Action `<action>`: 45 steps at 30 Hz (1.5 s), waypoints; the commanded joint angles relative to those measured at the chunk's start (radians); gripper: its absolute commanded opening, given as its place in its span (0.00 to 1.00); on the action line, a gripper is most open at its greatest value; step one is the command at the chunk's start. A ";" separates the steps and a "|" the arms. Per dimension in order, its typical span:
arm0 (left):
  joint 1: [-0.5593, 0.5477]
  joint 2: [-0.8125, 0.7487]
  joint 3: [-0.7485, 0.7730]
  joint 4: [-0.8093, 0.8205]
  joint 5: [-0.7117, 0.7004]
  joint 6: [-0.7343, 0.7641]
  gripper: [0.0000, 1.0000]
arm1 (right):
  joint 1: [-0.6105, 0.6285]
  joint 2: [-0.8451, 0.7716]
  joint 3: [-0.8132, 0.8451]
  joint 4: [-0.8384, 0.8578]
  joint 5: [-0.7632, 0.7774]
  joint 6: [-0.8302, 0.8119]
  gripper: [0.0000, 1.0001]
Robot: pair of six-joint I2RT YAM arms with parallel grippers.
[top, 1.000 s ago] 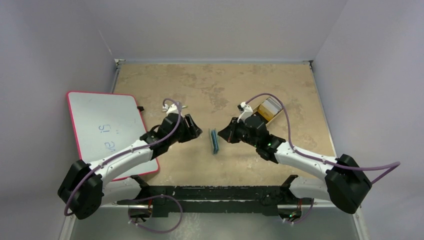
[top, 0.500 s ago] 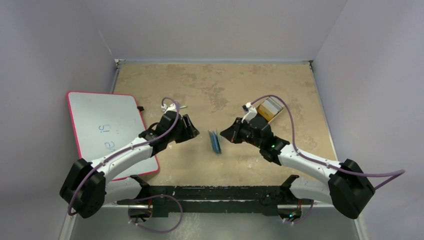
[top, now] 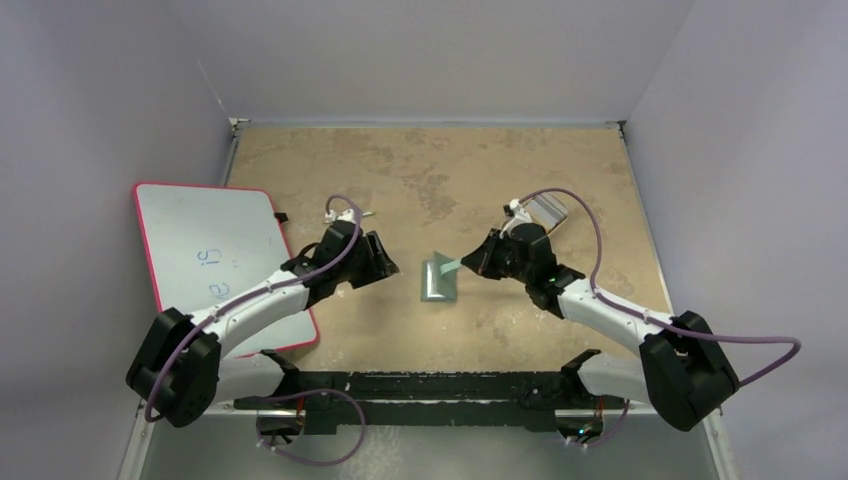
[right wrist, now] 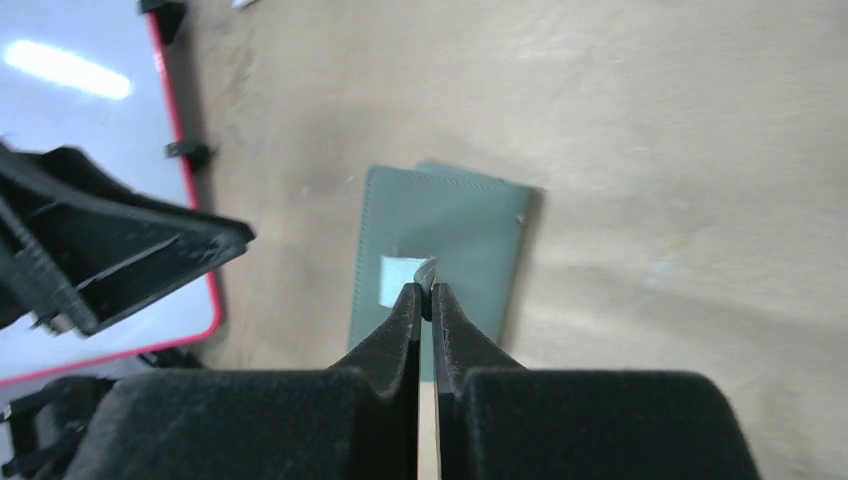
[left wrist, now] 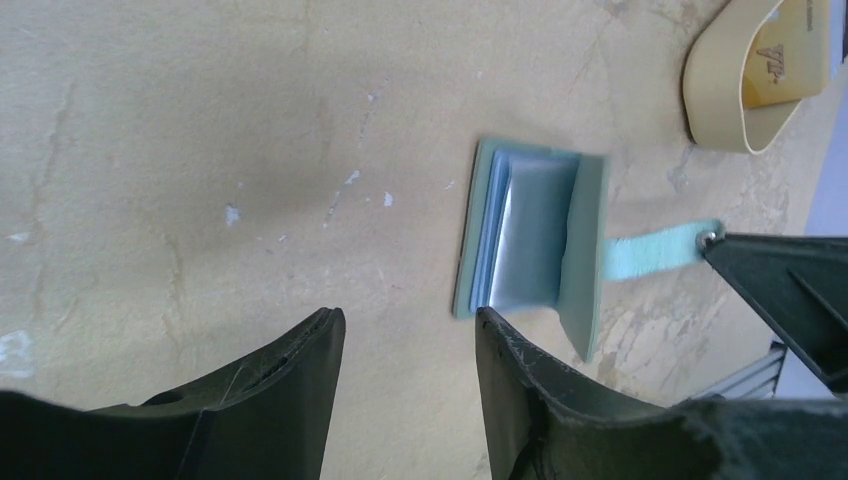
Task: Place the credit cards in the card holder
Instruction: Open the card holder at the center of the board.
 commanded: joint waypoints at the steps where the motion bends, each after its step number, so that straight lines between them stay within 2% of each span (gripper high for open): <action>1: 0.005 0.045 0.030 0.137 0.120 -0.011 0.50 | -0.043 -0.028 -0.018 -0.082 0.030 -0.069 0.00; 8: -0.014 0.111 0.006 0.281 0.186 -0.072 0.53 | -0.054 -0.017 -0.044 -0.119 0.062 -0.082 0.00; 14: -0.017 0.183 0.010 0.366 0.218 -0.084 0.55 | -0.057 -0.039 -0.044 -0.231 0.153 -0.062 0.00; 19: -0.018 0.244 0.038 0.374 0.216 -0.064 0.55 | -0.057 -0.083 -0.066 -0.237 0.168 -0.058 0.00; 26: -0.029 0.344 0.057 0.492 0.293 -0.071 0.56 | -0.057 -0.093 -0.084 -0.220 0.153 -0.060 0.00; 37: -0.057 0.438 0.077 0.540 0.293 -0.077 0.57 | -0.057 -0.120 -0.087 -0.253 0.160 -0.060 0.00; 45: -0.065 0.449 0.080 0.516 0.257 -0.058 0.52 | -0.057 -0.072 -0.070 -0.285 0.220 -0.033 0.00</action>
